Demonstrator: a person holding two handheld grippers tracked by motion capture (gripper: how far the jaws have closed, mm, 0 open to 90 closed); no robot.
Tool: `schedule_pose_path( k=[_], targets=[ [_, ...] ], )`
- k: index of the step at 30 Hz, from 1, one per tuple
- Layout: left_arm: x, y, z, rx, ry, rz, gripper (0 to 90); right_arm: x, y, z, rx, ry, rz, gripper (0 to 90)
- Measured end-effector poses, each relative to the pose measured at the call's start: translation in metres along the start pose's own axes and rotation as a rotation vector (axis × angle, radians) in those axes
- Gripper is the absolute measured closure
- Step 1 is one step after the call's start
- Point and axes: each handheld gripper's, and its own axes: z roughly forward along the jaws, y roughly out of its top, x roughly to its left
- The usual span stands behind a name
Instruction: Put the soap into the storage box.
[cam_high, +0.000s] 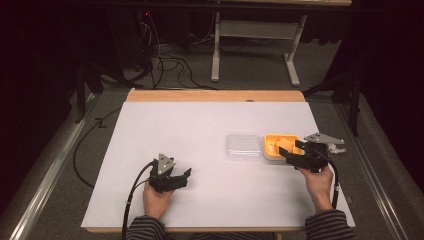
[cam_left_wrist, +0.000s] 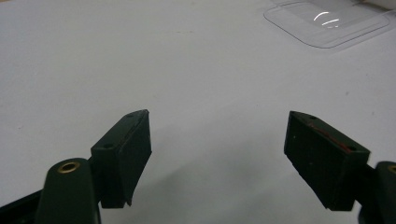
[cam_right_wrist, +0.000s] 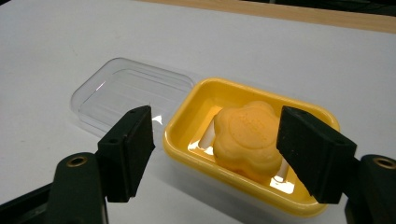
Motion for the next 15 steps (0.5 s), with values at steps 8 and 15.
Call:
schedule_pose_path(
  k=[8,15],
  targets=[
    [0.000,0.000,0.000,0.002,-0.002,0.003,23.8,0.001,-0.008,-0.002,0.000,-0.004,0.012,28.2],
    [0.000,-0.001,-0.001,-0.002,-0.005,0.013,23.7,0.006,-0.013,-0.007,-0.019,-0.002,0.003,28.2]
  ],
)
